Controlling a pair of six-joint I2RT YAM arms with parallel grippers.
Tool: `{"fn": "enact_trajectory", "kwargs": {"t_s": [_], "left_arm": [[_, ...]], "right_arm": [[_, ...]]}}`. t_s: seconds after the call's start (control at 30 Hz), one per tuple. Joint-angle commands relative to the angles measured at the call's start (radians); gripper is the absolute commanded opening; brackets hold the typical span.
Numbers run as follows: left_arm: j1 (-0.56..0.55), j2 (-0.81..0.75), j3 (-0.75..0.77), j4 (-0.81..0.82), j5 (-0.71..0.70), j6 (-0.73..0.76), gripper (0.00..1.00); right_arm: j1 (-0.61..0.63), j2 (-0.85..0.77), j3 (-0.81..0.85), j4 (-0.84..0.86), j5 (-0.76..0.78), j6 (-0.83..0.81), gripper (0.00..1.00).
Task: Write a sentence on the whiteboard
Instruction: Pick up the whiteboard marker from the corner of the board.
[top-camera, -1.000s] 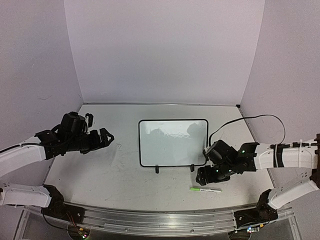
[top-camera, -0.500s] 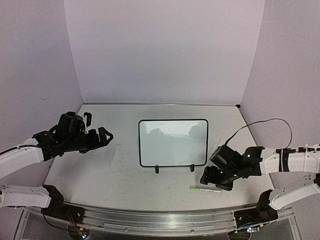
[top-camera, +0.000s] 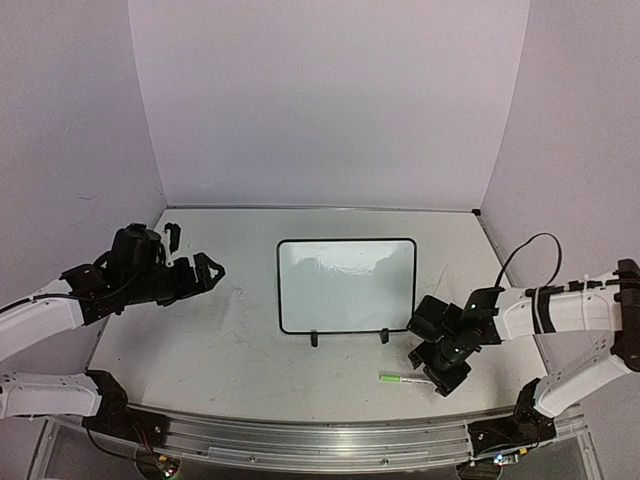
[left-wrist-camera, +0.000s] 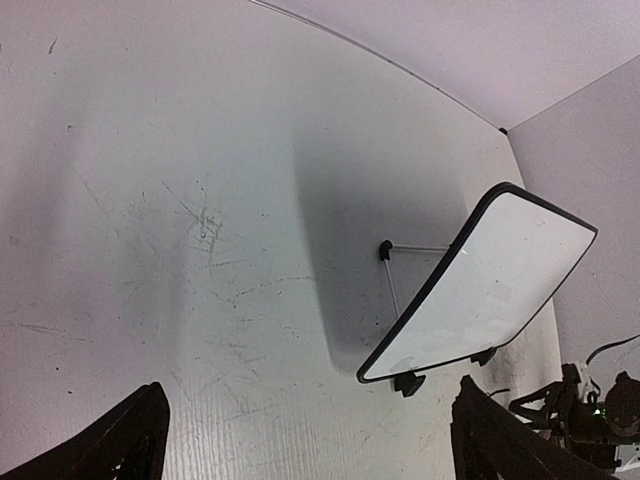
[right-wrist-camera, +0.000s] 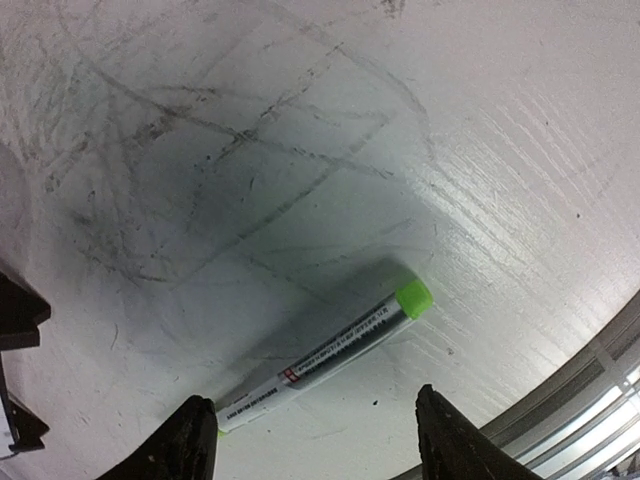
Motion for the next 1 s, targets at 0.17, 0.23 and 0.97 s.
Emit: {"fn": "enact_trajectory", "kwargs": {"t_s": [0.17,0.23,0.97], "left_arm": [[-0.001,-0.059,-0.005,0.034,0.018,0.02,0.99],[-0.001,-0.063,-0.005,0.034,0.018,0.017,0.99],[-0.001,-0.073,0.005,0.035,0.065,-0.022,1.0]], "right_arm": [[0.004,0.088,0.037,-0.01,0.053,0.15,0.58],[0.004,0.087,0.026,0.004,0.049,0.171,0.53],[0.003,0.038,-0.06,0.097,0.05,0.276,0.14]]}}
